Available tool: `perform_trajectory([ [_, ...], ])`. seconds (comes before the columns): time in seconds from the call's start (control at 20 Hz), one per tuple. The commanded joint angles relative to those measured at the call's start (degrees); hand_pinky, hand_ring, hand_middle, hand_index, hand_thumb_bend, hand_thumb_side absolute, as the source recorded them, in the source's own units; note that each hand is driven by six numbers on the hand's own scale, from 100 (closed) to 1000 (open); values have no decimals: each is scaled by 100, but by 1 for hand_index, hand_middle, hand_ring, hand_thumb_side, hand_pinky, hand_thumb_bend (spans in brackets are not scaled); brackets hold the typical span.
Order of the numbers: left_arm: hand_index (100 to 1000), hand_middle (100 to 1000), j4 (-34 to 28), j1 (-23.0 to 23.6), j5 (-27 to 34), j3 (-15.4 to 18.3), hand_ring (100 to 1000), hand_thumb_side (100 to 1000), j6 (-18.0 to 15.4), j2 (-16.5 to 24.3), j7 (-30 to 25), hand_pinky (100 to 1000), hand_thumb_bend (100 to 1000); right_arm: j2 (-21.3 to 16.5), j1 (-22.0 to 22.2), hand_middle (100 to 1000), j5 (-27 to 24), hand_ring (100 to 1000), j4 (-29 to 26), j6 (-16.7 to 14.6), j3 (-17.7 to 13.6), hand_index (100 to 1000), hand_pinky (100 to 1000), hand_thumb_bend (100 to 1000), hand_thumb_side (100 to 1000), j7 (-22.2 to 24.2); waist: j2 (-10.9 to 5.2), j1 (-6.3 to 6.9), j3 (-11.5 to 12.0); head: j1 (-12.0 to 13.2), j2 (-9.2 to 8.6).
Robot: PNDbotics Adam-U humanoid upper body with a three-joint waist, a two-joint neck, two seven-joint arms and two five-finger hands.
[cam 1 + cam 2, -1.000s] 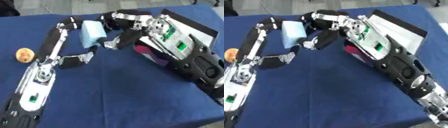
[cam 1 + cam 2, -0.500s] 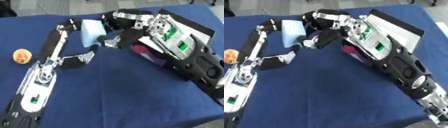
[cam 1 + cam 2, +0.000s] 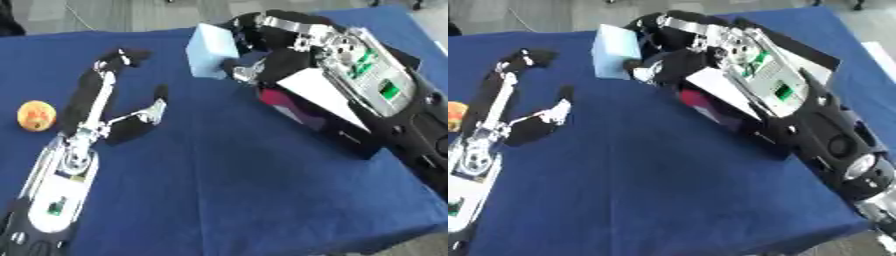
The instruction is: Pick up the objects with one hand, pass them to the other hand, and then place them into the box on the other side of the table.
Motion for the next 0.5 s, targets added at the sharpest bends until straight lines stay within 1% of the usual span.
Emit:
perform_trajectory([
  [0.05, 831, 742, -46, -48, -22, 69, 757, 419, 49, 67, 38, 851, 188, -175, -30, 628, 25, 660, -69, 10, -113, 549, 857, 100, 156, -47, -129, 17, -14, 15, -27],
  [0.25, 828, 738, -31, 2, -42, 96, 756, 409, 54, 109, 45, 850, 177, -255, 80, 629, 27, 661, -83, 11, -207, 550, 857, 100, 154, -119, -142, 8, -52, 26, -11],
  [0.5, 826, 735, -33, 89, -59, 151, 755, 400, 74, 228, 75, 849, 170, -465, 346, 631, 48, 663, -104, -13, -435, 554, 857, 100, 136, -356, -187, -4, -136, 12, 4],
])
